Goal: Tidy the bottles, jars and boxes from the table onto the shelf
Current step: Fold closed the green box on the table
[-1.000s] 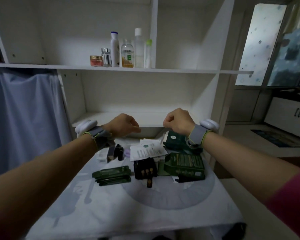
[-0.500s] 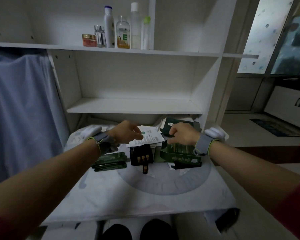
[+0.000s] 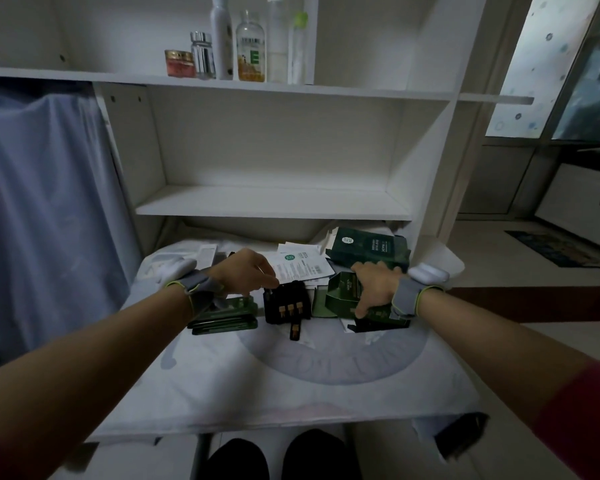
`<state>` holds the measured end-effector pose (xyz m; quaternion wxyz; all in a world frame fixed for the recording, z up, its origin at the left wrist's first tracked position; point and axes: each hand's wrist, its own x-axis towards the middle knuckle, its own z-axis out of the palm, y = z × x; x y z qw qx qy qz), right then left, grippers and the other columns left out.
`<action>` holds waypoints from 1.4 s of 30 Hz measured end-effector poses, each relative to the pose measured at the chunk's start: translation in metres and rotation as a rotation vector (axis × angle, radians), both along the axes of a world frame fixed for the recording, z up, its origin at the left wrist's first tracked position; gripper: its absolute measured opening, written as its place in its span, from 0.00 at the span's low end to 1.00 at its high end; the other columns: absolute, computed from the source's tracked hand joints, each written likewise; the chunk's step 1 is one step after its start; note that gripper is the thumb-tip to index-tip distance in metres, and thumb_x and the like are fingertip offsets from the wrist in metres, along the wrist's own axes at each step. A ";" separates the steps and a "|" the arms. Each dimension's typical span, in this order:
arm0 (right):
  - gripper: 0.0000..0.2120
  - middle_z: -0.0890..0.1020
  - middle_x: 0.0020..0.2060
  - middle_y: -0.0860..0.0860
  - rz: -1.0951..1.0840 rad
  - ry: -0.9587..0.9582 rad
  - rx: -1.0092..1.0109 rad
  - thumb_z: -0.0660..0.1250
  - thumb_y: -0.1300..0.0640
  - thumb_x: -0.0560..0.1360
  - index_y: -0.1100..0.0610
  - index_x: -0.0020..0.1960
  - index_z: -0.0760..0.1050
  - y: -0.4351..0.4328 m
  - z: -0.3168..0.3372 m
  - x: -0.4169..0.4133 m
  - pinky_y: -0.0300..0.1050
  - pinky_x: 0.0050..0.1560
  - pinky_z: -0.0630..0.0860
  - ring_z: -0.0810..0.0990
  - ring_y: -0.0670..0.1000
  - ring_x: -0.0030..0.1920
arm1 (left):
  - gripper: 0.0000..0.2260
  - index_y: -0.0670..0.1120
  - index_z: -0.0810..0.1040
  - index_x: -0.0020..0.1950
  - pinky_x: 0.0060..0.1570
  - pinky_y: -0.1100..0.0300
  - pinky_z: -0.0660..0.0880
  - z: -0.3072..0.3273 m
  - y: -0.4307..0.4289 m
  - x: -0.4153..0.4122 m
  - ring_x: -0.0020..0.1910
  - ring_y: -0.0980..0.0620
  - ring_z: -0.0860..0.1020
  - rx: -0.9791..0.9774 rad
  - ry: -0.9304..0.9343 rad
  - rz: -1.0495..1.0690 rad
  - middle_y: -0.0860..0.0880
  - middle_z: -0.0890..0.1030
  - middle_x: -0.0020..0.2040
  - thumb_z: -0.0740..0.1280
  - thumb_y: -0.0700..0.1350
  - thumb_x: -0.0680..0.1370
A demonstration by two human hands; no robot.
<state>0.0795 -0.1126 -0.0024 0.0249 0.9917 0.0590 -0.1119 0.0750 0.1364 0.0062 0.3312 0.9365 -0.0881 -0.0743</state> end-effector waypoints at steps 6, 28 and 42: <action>0.37 0.71 0.63 0.54 0.011 -0.069 0.048 0.77 0.50 0.64 0.55 0.68 0.64 0.012 0.002 0.003 0.55 0.62 0.64 0.68 0.56 0.65 | 0.04 0.45 0.80 0.47 0.37 0.62 0.78 0.000 0.017 0.006 0.39 0.53 0.77 0.041 -0.021 0.024 0.48 0.80 0.40 0.71 0.43 0.75; 0.37 0.70 0.61 0.53 0.107 -0.089 0.180 0.78 0.51 0.64 0.54 0.66 0.64 0.070 -0.001 0.033 0.57 0.60 0.62 0.66 0.57 0.65 | 0.26 0.45 0.70 0.69 0.44 0.59 0.79 -0.043 0.062 0.038 0.44 0.47 0.83 0.555 0.130 -0.030 0.44 0.79 0.59 0.73 0.45 0.73; 0.37 0.70 0.62 0.53 0.085 -0.105 0.215 0.78 0.50 0.64 0.54 0.67 0.64 0.072 -0.003 0.040 0.59 0.61 0.63 0.66 0.57 0.66 | 0.20 0.39 0.79 0.56 0.30 0.68 0.73 -0.034 0.057 0.046 0.37 0.51 0.79 0.576 0.188 -0.104 0.43 0.83 0.47 0.71 0.52 0.73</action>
